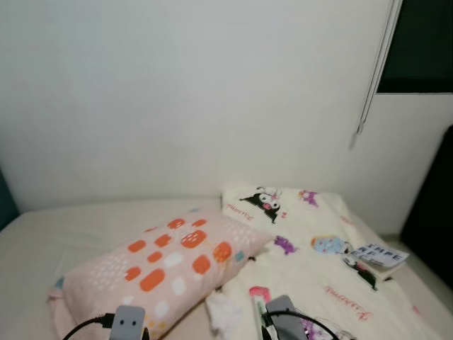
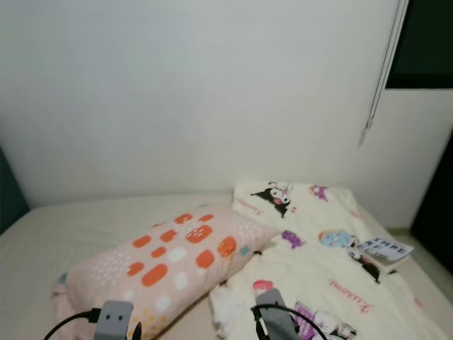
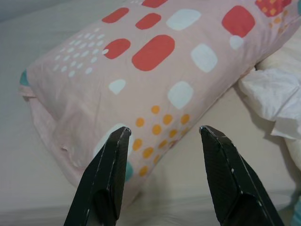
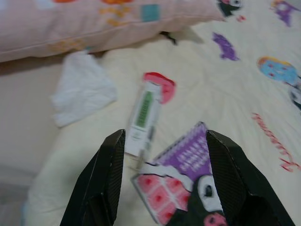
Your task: Clean up the room
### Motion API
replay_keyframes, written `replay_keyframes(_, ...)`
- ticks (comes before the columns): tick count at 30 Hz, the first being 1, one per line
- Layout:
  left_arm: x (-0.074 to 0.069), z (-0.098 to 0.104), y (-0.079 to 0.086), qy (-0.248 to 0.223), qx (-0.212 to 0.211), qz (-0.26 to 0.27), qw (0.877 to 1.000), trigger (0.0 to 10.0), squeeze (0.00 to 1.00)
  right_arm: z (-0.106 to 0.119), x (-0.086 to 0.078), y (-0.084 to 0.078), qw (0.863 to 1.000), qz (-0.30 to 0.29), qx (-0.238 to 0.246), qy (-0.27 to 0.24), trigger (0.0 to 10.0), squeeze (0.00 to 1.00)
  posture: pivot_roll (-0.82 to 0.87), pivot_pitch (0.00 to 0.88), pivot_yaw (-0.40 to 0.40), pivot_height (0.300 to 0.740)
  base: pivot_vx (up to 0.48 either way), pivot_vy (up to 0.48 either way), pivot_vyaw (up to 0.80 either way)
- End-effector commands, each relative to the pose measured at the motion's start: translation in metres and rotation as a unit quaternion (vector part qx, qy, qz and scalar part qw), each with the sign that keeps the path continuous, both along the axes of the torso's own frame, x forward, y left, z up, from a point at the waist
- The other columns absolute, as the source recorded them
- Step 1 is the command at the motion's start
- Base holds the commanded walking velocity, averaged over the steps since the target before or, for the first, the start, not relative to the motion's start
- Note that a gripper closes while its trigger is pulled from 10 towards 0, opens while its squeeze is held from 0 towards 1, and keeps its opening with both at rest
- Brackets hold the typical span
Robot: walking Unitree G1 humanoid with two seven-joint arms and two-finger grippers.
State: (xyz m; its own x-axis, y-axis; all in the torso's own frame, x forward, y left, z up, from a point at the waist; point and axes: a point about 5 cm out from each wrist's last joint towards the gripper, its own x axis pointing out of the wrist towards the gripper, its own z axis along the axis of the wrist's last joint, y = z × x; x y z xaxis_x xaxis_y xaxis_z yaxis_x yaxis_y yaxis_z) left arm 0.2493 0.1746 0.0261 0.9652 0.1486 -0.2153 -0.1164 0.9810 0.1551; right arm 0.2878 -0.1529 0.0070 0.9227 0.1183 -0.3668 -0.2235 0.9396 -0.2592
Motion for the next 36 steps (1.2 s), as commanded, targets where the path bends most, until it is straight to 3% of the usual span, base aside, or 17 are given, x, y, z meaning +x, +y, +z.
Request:
replay_keyframes(1,-0.0017,-0.0018,0.0057,0.008,0.004,0.008,1.0,10.0,0.0,-0.0017,-0.002,0.0036,1.0,0.001,0.009,0.003,10.0,0.0,-0.03,0.034,-0.052,0.74,0.0,0.0,0.0)
replay_keyframes(26,-0.0007,-0.0024,0.0062,0.015,0.005,0.008,1.0,10.0,0.0,-0.003,-0.0016,0.0027,1.0,-0.001,0.0,0.009,10.0,0.0,-0.03,0.038,-0.049,0.74,0.0,0.0,0.0)
replay_keyframes(29,0.0,-0.0008,0.0044,0.01,0.024,0.001,1.0,10.0,0.0,-0.0017,-0.0002,0.0016,1.0,0.001,-0.01,0.006,10.0,0.0,-0.03,0.034,-0.049,0.74,0.0,-0.468,0.8)
replay_keyframes(36,0.0001,-0.0018,0.0074,0.015,0.01,0.017,1.0,10.0,0.0,-0.0011,-0.0003,0.0003,1.0,-0.005,-0.001,0.003,10.0,0.0,-0.03,0.032,-0.05,0.74,0.0,-0.066,0.11)
